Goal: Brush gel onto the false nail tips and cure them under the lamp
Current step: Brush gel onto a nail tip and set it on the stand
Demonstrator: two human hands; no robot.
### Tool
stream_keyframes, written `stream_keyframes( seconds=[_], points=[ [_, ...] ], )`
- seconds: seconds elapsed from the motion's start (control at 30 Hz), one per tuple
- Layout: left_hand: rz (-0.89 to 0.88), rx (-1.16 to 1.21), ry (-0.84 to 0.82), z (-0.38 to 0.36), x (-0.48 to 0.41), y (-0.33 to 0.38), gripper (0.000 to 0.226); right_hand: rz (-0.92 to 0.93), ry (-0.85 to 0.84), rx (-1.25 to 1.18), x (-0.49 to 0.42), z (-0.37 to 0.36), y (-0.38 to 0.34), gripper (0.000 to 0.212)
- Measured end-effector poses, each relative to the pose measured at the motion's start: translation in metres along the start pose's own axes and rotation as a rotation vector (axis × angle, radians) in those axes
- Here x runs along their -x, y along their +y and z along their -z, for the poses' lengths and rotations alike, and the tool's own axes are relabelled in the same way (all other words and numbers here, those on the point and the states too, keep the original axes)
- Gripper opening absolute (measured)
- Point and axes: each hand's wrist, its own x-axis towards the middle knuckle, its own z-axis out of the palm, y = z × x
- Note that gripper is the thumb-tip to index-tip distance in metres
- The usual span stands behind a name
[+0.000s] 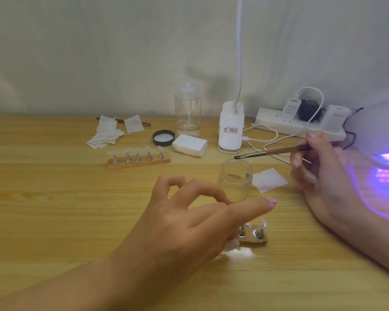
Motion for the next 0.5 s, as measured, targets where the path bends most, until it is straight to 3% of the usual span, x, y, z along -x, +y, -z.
stream_keyframes(
  seconds=[0.17,0.27,0.4,0.5],
  points=[
    [0.106,0.348,0.022,0.037,-0.018,0.002,0.063,0.004,-0.024,0.005,-0.001,0.001,0.001,0.027],
    [0.197,0.451,0.099,0.049,-0.033,-0.018,0.056,0.011,-0.025,-0.044,0.0,-0.001,-0.001,0.029],
    [0.527,0.801,0.147,0.034,-0.046,-0.052,0.057,-0.015,-0.015,-0.052,0.002,-0.003,-0.003,0.026],
    [0.606,0.927,0.235,0.007,-0.048,-0.064,0.054,-0.019,-0.025,-0.034,0.002,-0.004,-0.004,0.014]
  ],
)
